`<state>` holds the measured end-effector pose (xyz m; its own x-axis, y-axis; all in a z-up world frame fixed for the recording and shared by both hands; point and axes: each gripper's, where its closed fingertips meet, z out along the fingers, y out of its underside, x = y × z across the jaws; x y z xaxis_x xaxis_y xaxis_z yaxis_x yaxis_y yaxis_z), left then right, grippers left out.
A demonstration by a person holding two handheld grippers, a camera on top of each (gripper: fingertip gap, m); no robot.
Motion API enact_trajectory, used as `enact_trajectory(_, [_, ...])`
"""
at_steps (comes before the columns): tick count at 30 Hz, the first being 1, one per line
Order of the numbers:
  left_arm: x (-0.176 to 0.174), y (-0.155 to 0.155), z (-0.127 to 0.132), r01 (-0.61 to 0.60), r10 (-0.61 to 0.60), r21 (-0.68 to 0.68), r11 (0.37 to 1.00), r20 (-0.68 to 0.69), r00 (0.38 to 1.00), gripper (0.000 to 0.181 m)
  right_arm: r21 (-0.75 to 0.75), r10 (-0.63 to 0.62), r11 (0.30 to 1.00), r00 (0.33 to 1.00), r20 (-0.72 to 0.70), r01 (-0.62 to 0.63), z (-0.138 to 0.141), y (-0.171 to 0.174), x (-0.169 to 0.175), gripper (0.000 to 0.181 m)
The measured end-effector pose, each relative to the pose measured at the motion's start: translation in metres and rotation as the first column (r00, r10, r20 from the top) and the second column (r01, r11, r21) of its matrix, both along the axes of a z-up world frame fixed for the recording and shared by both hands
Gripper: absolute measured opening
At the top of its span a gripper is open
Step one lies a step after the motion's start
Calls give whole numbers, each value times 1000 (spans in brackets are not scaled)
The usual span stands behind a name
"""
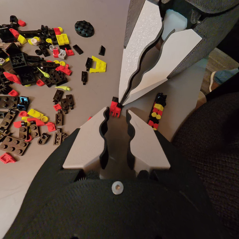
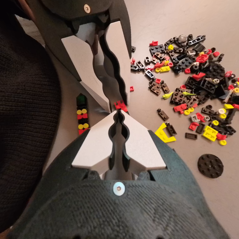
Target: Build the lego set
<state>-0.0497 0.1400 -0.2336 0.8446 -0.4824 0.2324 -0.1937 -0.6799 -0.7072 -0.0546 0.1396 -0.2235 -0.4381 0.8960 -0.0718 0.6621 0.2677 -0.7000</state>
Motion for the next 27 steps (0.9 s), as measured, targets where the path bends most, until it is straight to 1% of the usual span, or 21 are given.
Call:
enact_trajectory(3, [-1,1,0,-5,5,-2,1000,1,1000,22,-48,-18,999,1000,17,18,0,0,0,0])
enact_trajectory(6, [-3,2,-1,-18,18,-10,1000,4,1000,14,-86,-34,996,999,37,37,0,0,-1,0])
enact_trajectory(11, [-3,1,-1,-7,7,-12,1000,7,1000,14,-153,-66,985,993,96,80,0,1,-2,0])
enact_trajectory(14, [-3,1,-1,-1,1,-9,1000,-2,1000,13,-158,-74,983,990,120,93,-1,1,-2,0])
enact_trajectory(18, [-4,1,-2,1,-1,-9,1000,-1,1000,14,-133,-74,987,990,120,90,-2,1,-2,0])
enact_trajectory(21, [-4,1,-2,2,-2,-8,1000,-3,1000,13,-178,-85,978,988,129,107,-2,1,-2,0])
enact_trajectory(22, [-4,1,-2,2,-2,-6,1000,-7,1000,13,-184,-84,977,988,126,106,-2,1,-2,0])
enact_trajectory(24, [-4,1,-2,3,-3,-1,1000,-17,1000,14,-149,-72,985,992,99,87,-2,1,-2,0])
enact_trajectory(26, [-5,1,-2,1,-1,1,1000,-23,1000,14,-110,-60,992,997,39,64,1,2,-4,0])
enact_trajectory(27, [-6,1,-2,1,-1,2,1000,-26,1000,14,-126,-57,990,998,0,57,8,2,-5,0])
